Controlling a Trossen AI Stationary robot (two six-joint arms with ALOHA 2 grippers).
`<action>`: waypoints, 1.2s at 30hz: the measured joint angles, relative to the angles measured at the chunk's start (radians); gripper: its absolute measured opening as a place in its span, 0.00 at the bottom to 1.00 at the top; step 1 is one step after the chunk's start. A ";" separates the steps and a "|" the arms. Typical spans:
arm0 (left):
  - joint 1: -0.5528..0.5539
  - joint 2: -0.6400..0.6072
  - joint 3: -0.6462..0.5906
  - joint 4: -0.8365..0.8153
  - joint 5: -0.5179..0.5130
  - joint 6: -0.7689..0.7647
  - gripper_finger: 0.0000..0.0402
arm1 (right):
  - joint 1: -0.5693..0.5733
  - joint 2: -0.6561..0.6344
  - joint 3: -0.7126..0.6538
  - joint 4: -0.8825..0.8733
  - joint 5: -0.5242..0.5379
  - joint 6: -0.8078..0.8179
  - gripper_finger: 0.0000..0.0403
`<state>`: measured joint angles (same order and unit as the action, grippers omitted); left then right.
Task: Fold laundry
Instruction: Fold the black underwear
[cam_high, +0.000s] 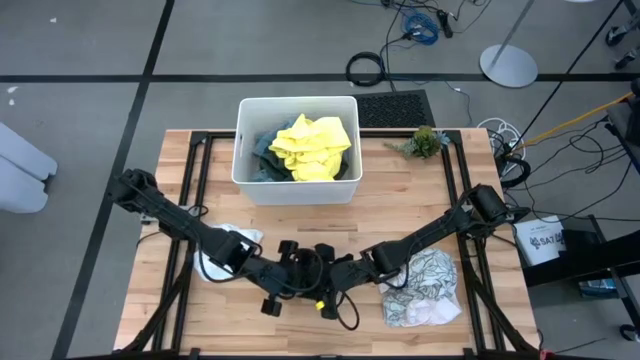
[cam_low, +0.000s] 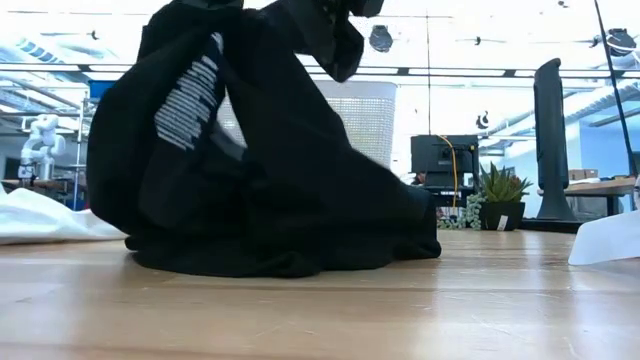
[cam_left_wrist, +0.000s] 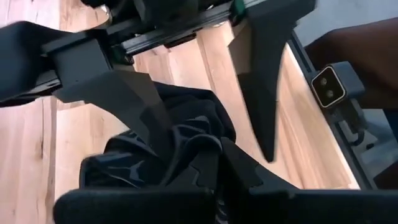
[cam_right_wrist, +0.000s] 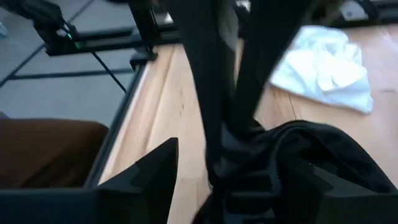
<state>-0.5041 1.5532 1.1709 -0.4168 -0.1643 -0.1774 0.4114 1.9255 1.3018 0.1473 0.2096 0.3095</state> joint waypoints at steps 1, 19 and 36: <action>0.000 0.001 0.000 0.000 0.000 0.000 0.02 | 0.000 0.000 0.000 0.014 0.000 -0.005 0.50; 0.000 -0.007 0.001 0.031 -0.036 0.000 0.14 | -0.001 -0.001 0.000 -0.037 0.031 -0.003 0.03; -0.120 -0.339 0.001 -0.365 -0.452 -0.182 0.15 | -0.011 -0.234 0.000 -0.210 0.188 -0.117 0.00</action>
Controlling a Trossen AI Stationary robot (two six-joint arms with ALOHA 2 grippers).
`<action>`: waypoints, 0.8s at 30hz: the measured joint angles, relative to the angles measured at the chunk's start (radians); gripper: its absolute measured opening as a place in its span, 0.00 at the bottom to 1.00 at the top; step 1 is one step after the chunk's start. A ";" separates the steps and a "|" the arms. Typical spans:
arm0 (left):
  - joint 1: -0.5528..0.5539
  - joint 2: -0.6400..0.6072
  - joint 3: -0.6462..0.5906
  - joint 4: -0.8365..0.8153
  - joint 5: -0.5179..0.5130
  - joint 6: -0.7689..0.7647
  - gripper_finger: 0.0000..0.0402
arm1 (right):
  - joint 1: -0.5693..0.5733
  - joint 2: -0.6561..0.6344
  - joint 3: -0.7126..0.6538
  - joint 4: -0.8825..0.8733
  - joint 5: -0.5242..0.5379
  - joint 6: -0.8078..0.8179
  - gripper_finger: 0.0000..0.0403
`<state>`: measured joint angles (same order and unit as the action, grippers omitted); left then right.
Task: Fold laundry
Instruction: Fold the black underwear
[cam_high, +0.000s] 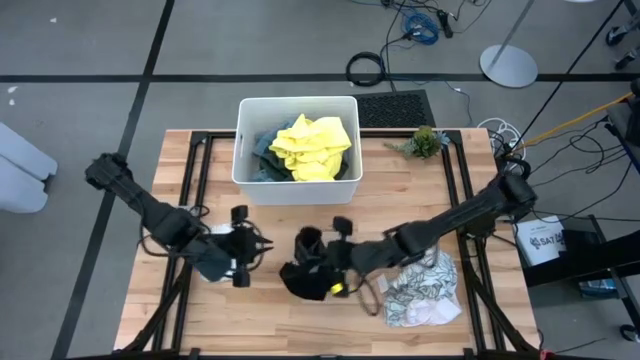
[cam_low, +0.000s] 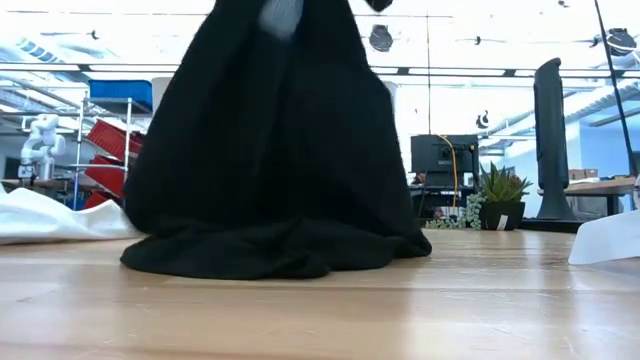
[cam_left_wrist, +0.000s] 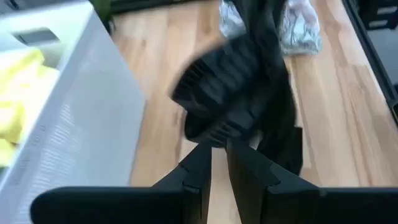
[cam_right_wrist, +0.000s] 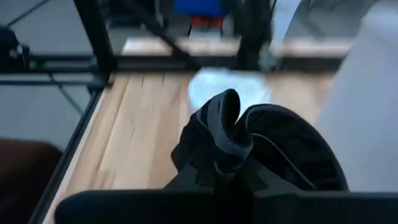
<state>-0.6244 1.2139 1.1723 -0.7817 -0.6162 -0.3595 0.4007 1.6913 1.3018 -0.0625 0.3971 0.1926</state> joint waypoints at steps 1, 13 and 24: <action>-0.016 -0.014 -0.006 0.007 -0.020 0.000 0.15 | 0.000 -0.032 0.000 -0.001 0.017 -0.033 0.00; -0.083 -0.096 -0.130 0.009 -0.129 -0.051 0.15 | -0.062 -0.437 0.029 -0.146 0.041 -0.423 0.00; -0.083 -0.131 -0.132 0.073 -0.127 -0.051 0.15 | -0.028 -0.136 0.029 -0.330 -0.005 -0.157 0.00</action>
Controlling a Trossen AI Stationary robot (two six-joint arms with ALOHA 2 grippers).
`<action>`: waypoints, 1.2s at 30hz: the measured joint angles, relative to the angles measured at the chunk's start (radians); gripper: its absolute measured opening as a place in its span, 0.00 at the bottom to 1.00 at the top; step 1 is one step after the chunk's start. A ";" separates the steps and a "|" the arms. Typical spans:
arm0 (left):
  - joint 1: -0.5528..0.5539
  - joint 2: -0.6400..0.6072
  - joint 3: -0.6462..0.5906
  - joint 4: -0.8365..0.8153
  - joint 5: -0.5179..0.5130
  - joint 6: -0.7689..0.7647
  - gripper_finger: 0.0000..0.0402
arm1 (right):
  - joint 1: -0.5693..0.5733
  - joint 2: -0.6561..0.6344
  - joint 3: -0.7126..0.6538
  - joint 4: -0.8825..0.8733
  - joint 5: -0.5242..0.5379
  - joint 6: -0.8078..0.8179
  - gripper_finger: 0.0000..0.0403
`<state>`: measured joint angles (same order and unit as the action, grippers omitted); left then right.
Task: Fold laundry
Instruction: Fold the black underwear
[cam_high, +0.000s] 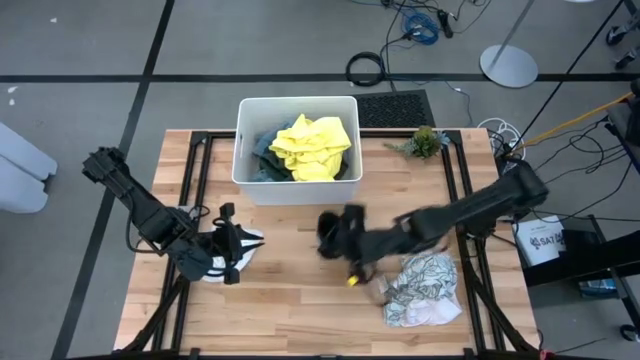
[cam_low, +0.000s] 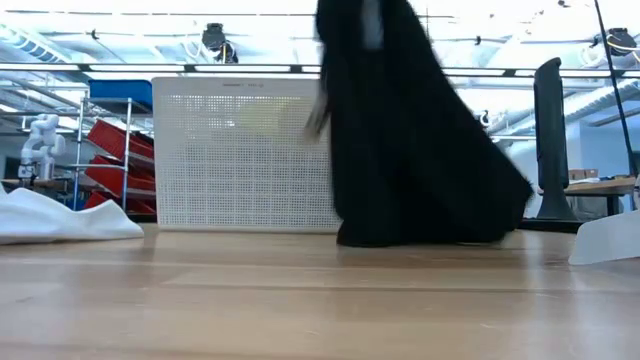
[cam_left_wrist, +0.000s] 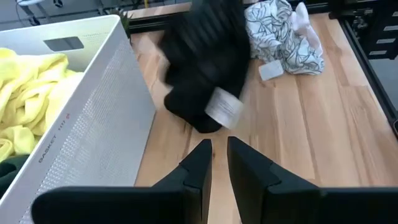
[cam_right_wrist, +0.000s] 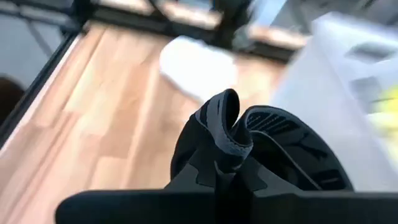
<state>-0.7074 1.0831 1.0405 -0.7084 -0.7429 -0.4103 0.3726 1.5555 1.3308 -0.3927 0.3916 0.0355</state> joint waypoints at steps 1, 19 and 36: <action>0.000 -0.001 0.000 -0.003 0.001 -0.001 0.15 | 0.003 0.049 0.000 0.038 -0.027 0.014 0.00; -0.002 -0.001 0.000 -0.003 0.031 -0.003 0.15 | 0.052 0.269 0.002 0.378 -0.015 0.166 0.00; -0.002 0.110 0.000 0.057 0.197 0.046 0.15 | 0.015 0.362 0.001 -0.013 -0.223 0.549 0.07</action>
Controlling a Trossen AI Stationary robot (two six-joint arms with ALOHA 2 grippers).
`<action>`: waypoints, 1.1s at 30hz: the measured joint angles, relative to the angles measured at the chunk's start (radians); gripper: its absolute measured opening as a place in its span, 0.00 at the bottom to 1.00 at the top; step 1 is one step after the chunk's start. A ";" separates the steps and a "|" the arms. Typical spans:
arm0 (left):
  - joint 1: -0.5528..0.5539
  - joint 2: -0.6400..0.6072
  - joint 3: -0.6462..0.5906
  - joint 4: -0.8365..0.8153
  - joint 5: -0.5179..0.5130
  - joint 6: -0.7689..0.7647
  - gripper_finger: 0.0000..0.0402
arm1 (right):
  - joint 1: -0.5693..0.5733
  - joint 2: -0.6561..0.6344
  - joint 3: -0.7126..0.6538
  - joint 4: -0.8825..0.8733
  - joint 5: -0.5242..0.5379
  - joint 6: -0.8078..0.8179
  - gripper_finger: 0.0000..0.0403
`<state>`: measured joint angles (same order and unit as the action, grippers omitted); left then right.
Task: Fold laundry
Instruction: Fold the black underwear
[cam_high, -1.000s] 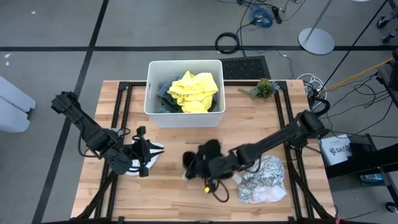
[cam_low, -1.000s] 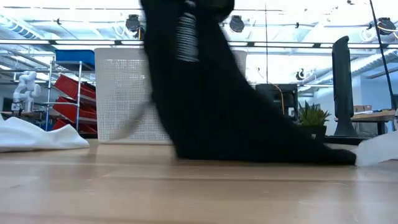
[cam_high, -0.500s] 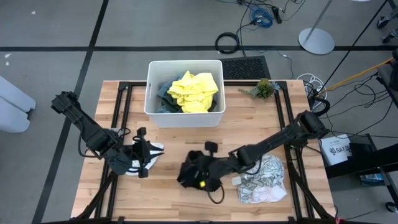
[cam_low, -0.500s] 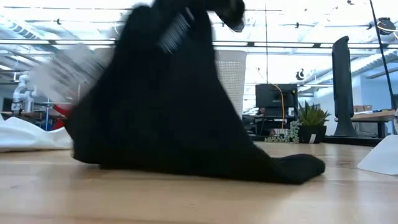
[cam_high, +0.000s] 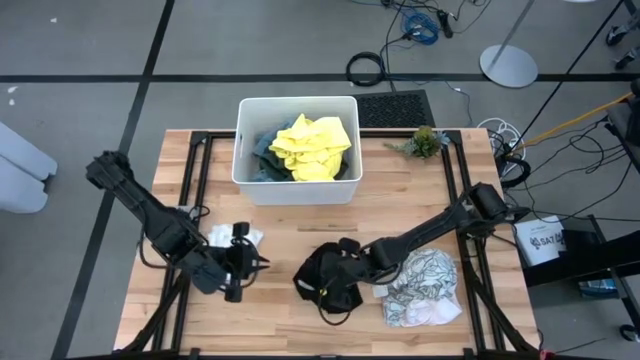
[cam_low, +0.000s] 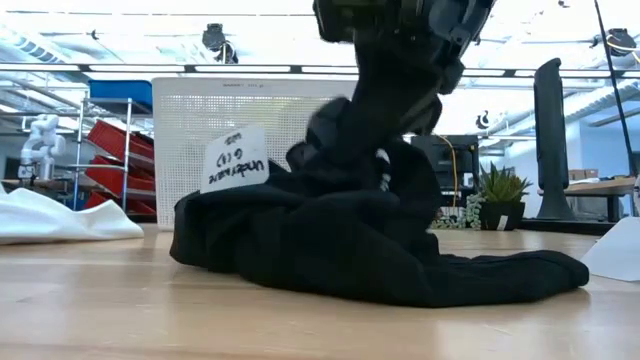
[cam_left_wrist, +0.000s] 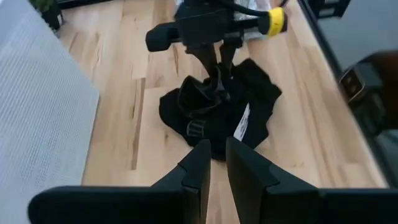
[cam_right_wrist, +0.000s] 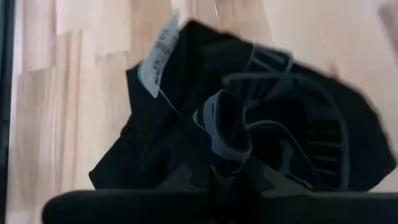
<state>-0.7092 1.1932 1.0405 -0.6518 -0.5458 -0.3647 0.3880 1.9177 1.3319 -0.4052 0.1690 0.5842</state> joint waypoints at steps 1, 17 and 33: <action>0.002 0.009 0.000 0.000 0.000 0.007 0.15 | -0.006 0.001 0.000 -0.008 -0.014 0.019 0.09; 0.027 0.031 0.000 0.044 0.053 0.007 0.15 | -0.040 -0.127 0.000 -0.115 -0.019 0.095 0.29; 0.027 0.031 0.000 0.046 0.053 0.007 0.15 | 0.007 -0.219 0.000 -0.234 0.096 0.216 0.35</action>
<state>-0.6827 1.2243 1.0401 -0.6056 -0.4923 -0.3580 0.3946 1.6989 1.3315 -0.6389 0.2650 0.8001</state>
